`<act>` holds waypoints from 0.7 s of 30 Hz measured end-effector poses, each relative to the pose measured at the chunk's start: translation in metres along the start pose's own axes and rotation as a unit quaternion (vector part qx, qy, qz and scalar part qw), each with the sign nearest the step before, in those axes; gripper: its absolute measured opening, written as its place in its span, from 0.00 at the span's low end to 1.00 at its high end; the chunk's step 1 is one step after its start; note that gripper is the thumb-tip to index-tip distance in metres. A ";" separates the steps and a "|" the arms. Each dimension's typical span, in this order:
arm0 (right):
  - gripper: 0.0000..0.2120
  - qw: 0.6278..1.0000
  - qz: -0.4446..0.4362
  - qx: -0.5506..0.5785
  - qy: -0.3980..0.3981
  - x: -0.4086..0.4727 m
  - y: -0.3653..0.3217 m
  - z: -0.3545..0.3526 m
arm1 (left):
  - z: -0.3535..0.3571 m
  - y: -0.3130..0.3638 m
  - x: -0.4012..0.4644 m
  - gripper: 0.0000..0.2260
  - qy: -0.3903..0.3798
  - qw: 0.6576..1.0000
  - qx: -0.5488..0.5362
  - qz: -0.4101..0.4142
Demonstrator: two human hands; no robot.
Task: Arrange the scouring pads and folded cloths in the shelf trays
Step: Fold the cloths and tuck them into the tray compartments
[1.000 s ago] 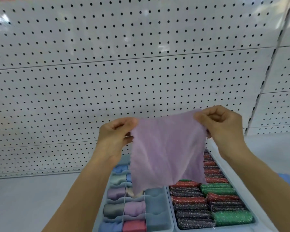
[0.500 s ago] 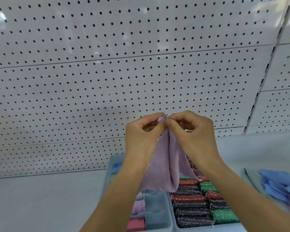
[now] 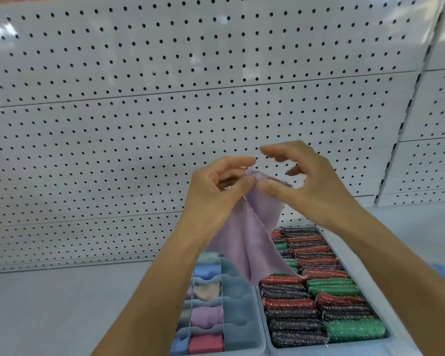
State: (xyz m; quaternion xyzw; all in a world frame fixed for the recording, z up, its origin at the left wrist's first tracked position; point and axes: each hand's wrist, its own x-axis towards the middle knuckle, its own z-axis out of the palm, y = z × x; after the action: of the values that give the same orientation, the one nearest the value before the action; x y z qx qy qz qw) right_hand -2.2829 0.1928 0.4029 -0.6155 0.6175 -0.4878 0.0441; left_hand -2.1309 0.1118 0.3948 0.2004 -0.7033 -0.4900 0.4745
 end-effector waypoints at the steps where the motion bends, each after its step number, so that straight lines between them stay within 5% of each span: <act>1: 0.15 0.999 0.004 -0.020 -0.047 0.005 0.000 -0.003 | -0.001 0.002 0.002 0.12 -0.013 1.000 0.004 0.014; 3: 0.06 0.996 0.007 -0.005 -0.086 0.012 -0.003 -0.005 | -0.003 0.004 0.005 0.13 -0.007 1.000 -0.004 0.026; 7: 0.12 0.997 -0.025 -0.023 -0.074 0.023 -0.012 -0.006 | 0.001 -0.001 0.003 0.19 -0.011 1.000 -0.020 -0.002; 15: 0.05 0.988 -0.032 -0.151 -0.026 0.050 -0.047 -0.046 | -0.010 -0.061 -0.023 0.05 -0.132 0.968 0.098 -0.191; 21: 0.08 0.988 -0.002 -0.154 -0.002 0.055 -0.043 -0.062 | -0.019 -0.097 -0.040 0.10 -0.066 0.964 -0.036 -0.255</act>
State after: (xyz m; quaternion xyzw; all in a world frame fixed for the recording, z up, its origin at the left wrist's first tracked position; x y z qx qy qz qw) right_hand -2.3058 0.1928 0.4940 -0.6173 0.6837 -0.3858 -0.0513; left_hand -2.1134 0.0895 0.2915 0.3234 -0.6407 -0.6318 0.2928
